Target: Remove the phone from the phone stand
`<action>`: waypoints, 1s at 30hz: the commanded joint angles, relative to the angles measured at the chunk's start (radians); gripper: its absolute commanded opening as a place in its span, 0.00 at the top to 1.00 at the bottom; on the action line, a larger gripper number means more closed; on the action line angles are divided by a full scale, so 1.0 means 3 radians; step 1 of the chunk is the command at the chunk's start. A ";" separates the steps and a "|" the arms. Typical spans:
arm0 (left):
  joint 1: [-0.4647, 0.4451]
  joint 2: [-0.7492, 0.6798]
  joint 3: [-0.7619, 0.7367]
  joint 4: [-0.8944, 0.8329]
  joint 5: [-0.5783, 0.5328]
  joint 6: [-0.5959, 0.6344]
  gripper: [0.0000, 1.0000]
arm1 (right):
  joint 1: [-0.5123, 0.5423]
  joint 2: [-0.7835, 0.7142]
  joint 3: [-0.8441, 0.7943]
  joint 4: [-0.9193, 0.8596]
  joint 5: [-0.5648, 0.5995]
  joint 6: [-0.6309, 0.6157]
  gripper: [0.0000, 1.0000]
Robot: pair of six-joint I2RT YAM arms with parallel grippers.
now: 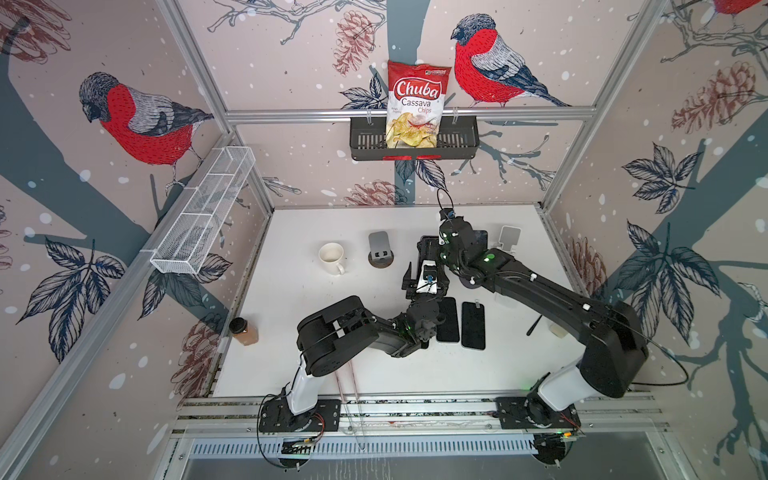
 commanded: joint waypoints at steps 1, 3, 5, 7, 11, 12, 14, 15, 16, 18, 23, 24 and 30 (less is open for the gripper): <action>0.0008 0.0002 -0.0040 0.0138 -0.0053 0.0101 0.21 | 0.0023 -0.0068 -0.0019 0.0115 -0.0096 0.0049 0.38; 0.0006 -0.0010 -0.0056 0.0123 -0.0033 0.0095 0.23 | 0.0029 -0.0084 -0.0027 0.0114 -0.0101 0.0055 0.38; 0.0013 -0.0022 -0.0067 0.0105 -0.0006 0.0084 0.26 | 0.0031 -0.0090 -0.0026 0.0115 -0.0102 0.0050 0.38; 0.0014 -0.0033 -0.0080 0.0087 0.0000 0.0068 0.30 | 0.0033 -0.0090 -0.0014 0.0113 -0.0109 0.0049 0.38; 0.0018 -0.0048 -0.0117 0.0109 0.0001 0.0055 0.33 | 0.0041 -0.0080 0.0006 0.0115 -0.0115 0.0047 0.38; 0.0018 -0.0056 -0.0130 0.0121 0.0002 0.0052 0.33 | 0.0045 -0.0071 0.0007 0.0115 -0.0114 0.0040 0.38; 0.0018 -0.0059 -0.0160 0.0161 0.0006 0.0057 0.34 | 0.0045 -0.0052 0.0022 0.0106 -0.0110 0.0039 0.38; 0.0017 -0.0065 -0.0181 0.0198 0.0011 0.0062 0.34 | 0.0048 -0.0040 0.0031 0.0100 -0.0117 0.0039 0.38; 0.0018 -0.0064 -0.0198 0.0220 0.0015 0.0072 0.34 | 0.0049 -0.0029 0.0047 0.0090 -0.0117 0.0039 0.38; 0.0018 -0.0072 -0.0228 0.0249 0.0043 0.0083 0.34 | 0.0054 -0.0007 0.0059 0.0088 -0.0116 0.0039 0.38; 0.0017 -0.0098 -0.0366 0.0433 0.0128 0.0078 0.34 | 0.0060 0.0051 0.0117 0.0065 -0.0122 0.0054 0.38; 0.0018 -0.0104 -0.0390 0.0460 0.0142 0.0078 0.33 | 0.0066 0.0053 0.0121 0.0069 -0.0123 0.0056 0.38; 0.0018 -0.0185 -0.0568 0.0622 0.0238 0.0093 0.25 | 0.0098 0.0068 0.0125 0.0114 -0.0095 0.0064 0.38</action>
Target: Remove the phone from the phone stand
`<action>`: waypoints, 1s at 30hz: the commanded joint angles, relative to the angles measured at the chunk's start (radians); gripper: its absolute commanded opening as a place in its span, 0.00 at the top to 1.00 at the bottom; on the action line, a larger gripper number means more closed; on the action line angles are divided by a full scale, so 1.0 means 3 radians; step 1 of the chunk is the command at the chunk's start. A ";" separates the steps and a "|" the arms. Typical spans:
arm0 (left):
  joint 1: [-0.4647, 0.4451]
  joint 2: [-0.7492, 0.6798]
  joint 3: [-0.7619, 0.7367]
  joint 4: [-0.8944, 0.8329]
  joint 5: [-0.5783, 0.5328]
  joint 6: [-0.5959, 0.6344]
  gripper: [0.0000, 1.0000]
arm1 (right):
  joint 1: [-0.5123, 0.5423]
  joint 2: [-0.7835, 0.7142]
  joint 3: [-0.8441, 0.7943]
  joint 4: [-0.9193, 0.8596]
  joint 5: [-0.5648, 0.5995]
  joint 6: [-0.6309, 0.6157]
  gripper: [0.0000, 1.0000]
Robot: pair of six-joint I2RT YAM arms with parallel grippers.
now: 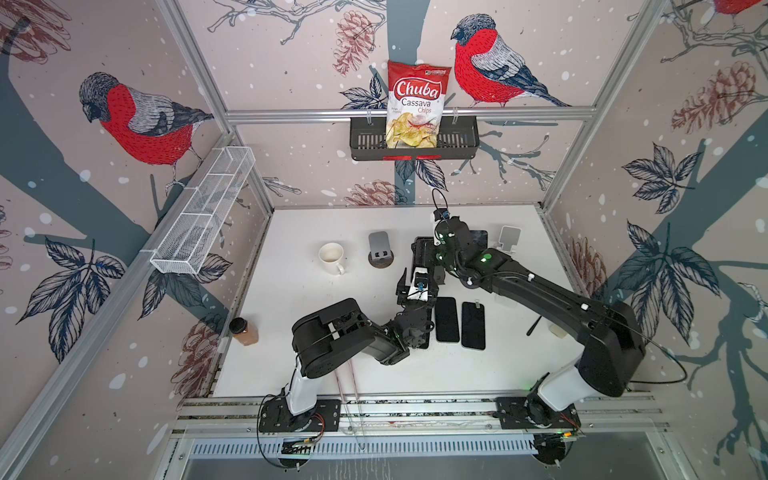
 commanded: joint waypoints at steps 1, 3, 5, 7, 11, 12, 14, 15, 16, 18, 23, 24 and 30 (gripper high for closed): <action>0.0008 -0.0070 -0.0084 0.0250 0.0029 0.0019 0.23 | 0.0011 0.0006 0.0030 0.0128 0.0013 0.0045 0.38; 0.0006 -0.0135 -0.0168 0.0283 0.0005 0.0025 0.21 | 0.0008 0.0032 0.0033 0.0133 0.0026 0.0025 0.38; -0.0011 -0.0231 -0.0264 0.0294 -0.0007 0.0030 0.19 | 0.0005 0.0062 0.0054 0.0124 0.0030 -0.0004 0.38; -0.0032 -0.0355 -0.0406 0.0317 -0.0084 0.0025 0.18 | 0.0007 0.0104 0.0079 0.0100 0.0042 -0.0035 0.38; -0.0048 -0.0702 -0.0700 0.0137 -0.0133 -0.0159 0.17 | 0.0009 0.0167 0.0114 0.0044 0.0035 -0.0077 0.38; -0.0051 -0.0817 -0.0743 -0.0044 -0.0159 -0.0241 0.17 | 0.0008 0.0181 0.0120 0.0029 0.0025 -0.0082 0.38; -0.0044 -0.1035 -0.0771 -0.0484 -0.0223 -0.0414 0.17 | 0.0012 0.0202 0.0128 -0.0003 0.0005 -0.0083 0.38; -0.0038 -0.1152 -0.0781 -0.0709 -0.0238 -0.0510 0.16 | 0.0017 0.0212 0.0134 -0.0017 -0.0006 -0.0084 0.38; -0.0028 -0.1272 -0.0799 -0.0936 -0.0227 -0.0635 0.15 | 0.0024 0.0227 0.0139 -0.0038 -0.0007 -0.0084 0.38; 0.0050 -0.1539 -0.0787 -0.1502 -0.0086 -0.0998 0.12 | 0.0039 0.0265 0.0159 -0.0094 -0.0025 -0.0088 0.38; 0.0452 -0.2134 -0.0684 -0.2813 0.0530 -0.2010 0.11 | 0.0108 0.0374 0.0230 -0.0217 -0.0057 -0.0108 0.38; 0.0472 -0.2214 -0.0651 -0.2971 0.0524 -0.2038 0.10 | 0.0119 0.0400 0.0251 -0.0246 -0.0081 -0.0110 0.38; 0.0609 -0.2498 -0.0361 -0.3843 0.0679 -0.2138 0.09 | 0.0250 0.0581 0.0393 -0.0416 -0.0211 -0.0123 0.38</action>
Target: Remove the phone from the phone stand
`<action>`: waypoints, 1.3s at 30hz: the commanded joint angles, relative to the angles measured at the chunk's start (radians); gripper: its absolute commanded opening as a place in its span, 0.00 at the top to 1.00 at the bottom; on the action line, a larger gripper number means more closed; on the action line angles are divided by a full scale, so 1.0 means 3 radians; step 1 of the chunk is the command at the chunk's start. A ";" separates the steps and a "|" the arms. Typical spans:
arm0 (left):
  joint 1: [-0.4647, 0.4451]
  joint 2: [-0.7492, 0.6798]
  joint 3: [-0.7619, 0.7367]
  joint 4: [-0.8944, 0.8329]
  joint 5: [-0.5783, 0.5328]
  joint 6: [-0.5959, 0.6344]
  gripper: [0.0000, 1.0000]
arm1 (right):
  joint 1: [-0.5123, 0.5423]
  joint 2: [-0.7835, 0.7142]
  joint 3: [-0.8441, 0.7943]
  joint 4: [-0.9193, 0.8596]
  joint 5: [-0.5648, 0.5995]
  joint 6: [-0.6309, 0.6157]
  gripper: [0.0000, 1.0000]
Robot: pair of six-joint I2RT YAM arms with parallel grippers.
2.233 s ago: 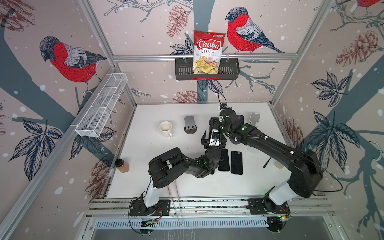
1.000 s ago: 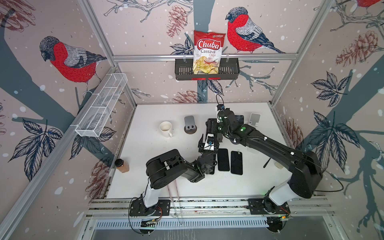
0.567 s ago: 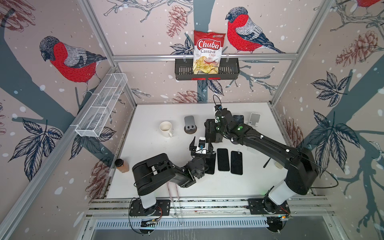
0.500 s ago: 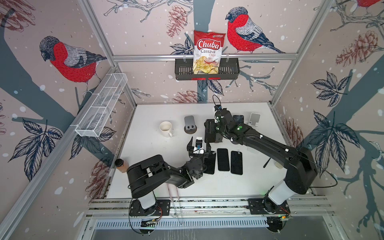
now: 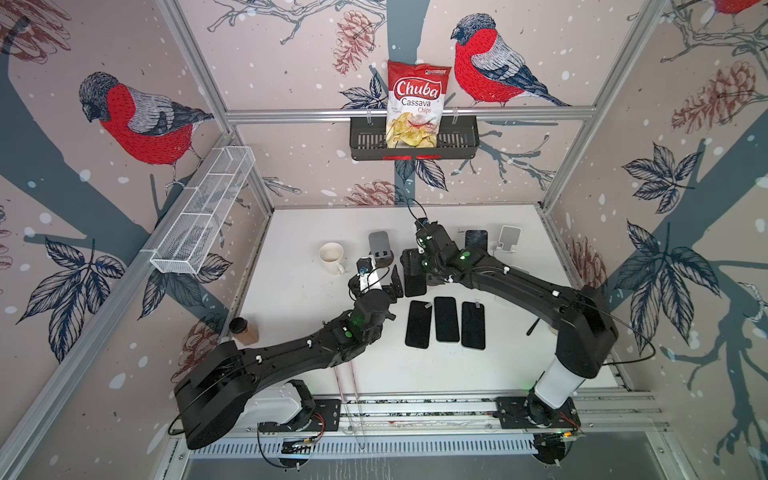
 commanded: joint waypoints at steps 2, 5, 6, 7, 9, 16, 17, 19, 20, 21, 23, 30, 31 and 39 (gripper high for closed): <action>0.0056 -0.0200 0.0070 -0.0754 0.0144 -0.0252 0.08 | 0.0094 0.0106 0.0107 -0.0096 -0.0152 -0.0012 0.38; 0.0061 -0.0414 -0.0038 -0.0741 0.0120 -0.0256 0.08 | 0.0147 0.0192 0.0141 -0.0124 -0.0280 0.0034 0.38; 0.0064 -0.0490 -0.0077 -0.0746 0.0103 -0.0265 0.08 | 0.0176 0.0223 0.0146 -0.0135 -0.0309 0.0052 0.38; 0.0069 -0.0563 -0.0105 -0.0753 0.0096 -0.0267 0.08 | 0.0204 0.0255 0.0141 -0.0131 -0.0325 0.0055 0.38; 0.0089 -0.0717 -0.0160 -0.0784 0.0090 -0.0263 0.08 | 0.0264 0.0334 0.0153 -0.0136 -0.0355 0.0079 0.38; 0.0143 -0.0953 -0.0118 -0.0963 0.0129 -0.0159 0.07 | 0.0433 0.0669 0.0357 -0.0248 -0.0439 0.0163 0.38; 0.0148 -0.0956 -0.0099 -0.0996 0.0131 -0.0152 0.07 | 0.0459 0.0724 0.0409 -0.0279 -0.0442 0.0171 0.38; 0.0148 -0.0963 -0.0083 -0.1022 0.0126 -0.0128 0.07 | 0.0492 0.0829 0.0508 -0.0349 -0.0439 0.0197 0.38; 0.0151 -0.0968 -0.0082 -0.1031 0.0127 -0.0127 0.07 | 0.0501 0.0888 0.0555 -0.0381 -0.0437 0.0219 0.37; 0.0153 -0.0970 -0.0077 -0.1032 0.0130 -0.0124 0.07 | 0.0502 0.0940 0.0596 -0.0420 -0.0442 0.0243 0.37; 0.0153 -0.0979 -0.0089 -0.1019 0.0147 -0.0125 0.07 | 0.0505 0.1037 0.0650 -0.0461 -0.0458 0.0290 0.37; 0.0158 -0.0993 -0.0113 -0.0984 0.0187 -0.0085 0.06 | 0.0501 0.1313 0.0849 -0.0600 -0.0446 0.0376 0.37; 0.0158 -0.0994 -0.0110 -0.0986 0.0192 -0.0076 0.06 | 0.0501 0.1336 0.0873 -0.0618 -0.0432 0.0376 0.37; 0.0175 -0.1067 -0.0205 -0.0859 0.0305 -0.0061 0.06 | 0.0445 0.1516 0.0977 -0.0664 -0.0336 0.0396 0.37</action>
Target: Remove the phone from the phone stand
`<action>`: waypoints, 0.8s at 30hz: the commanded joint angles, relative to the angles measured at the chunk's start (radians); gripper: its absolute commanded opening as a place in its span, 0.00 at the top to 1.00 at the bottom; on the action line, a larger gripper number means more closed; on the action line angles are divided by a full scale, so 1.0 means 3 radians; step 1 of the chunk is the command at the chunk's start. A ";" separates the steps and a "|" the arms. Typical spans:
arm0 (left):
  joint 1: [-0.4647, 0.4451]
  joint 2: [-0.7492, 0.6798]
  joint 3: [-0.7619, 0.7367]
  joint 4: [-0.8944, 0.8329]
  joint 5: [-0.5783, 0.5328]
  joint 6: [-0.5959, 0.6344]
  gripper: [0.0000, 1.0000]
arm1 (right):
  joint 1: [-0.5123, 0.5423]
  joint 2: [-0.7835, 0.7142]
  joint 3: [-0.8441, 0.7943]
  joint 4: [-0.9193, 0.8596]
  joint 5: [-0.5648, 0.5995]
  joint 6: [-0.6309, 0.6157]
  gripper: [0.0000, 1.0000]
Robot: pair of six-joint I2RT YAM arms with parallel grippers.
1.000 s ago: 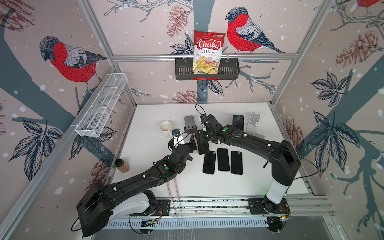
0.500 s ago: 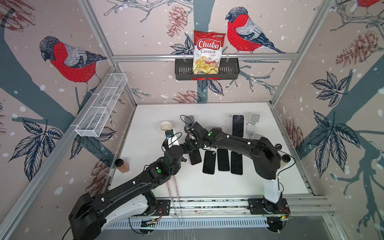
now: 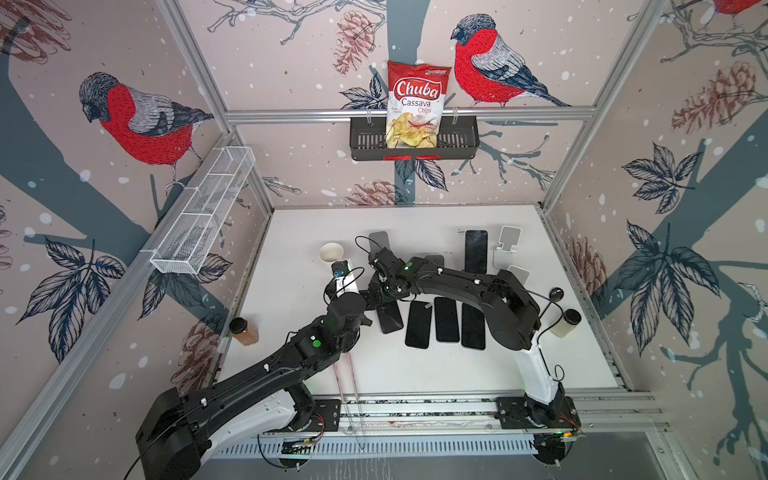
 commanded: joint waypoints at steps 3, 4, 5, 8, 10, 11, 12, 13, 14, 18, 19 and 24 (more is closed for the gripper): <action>0.0013 -0.0059 -0.0031 0.0133 0.0047 0.0014 0.06 | -0.0043 0.0077 0.0020 0.0010 0.0059 0.0075 0.37; 0.0013 -0.0068 -0.0036 0.0139 0.0042 0.0003 0.06 | -0.0044 0.0092 0.0026 0.0024 0.0052 0.0079 0.37; 0.0013 -0.0078 -0.0043 0.0144 0.0037 -0.0003 0.06 | -0.0044 0.0118 0.0041 0.0024 0.0047 0.0087 0.37; 0.0013 -0.0091 -0.0048 0.0153 0.0052 -0.0004 0.06 | -0.0045 0.0173 0.0053 0.0046 0.0044 0.0108 0.37; 0.0013 -0.0096 -0.0042 0.0151 0.0048 -0.0006 0.06 | -0.0045 0.0199 0.0065 0.0050 0.0060 0.0116 0.37; 0.0013 -0.0098 -0.0042 0.0148 0.0047 -0.0014 0.06 | -0.0044 0.0211 0.0068 0.0045 0.0074 0.0121 0.37; 0.0013 -0.0101 -0.0046 0.0151 0.0052 -0.0015 0.06 | -0.0042 0.0214 0.0074 0.0038 0.0089 0.0126 0.37; 0.0013 -0.0101 -0.0047 0.0153 0.0057 -0.0013 0.06 | -0.0045 0.0227 0.0084 0.0025 0.0114 0.0131 0.37; 0.0013 -0.0096 -0.0048 0.0152 0.0051 -0.0020 0.06 | -0.0045 0.0236 0.0096 0.0008 0.0138 0.0135 0.37; 0.0014 -0.0077 -0.0058 0.0170 0.0047 -0.0036 0.06 | -0.0037 0.0289 0.0157 -0.0081 0.0226 0.0157 0.36; 0.0014 -0.0067 -0.0058 0.0178 0.0056 -0.0036 0.06 | -0.0035 0.0294 0.0158 -0.0090 0.0242 0.0162 0.36; 0.0018 -0.0035 -0.0057 0.0204 0.0077 -0.0030 0.06 | -0.0002 0.0298 0.0158 -0.0136 0.0339 0.0147 0.34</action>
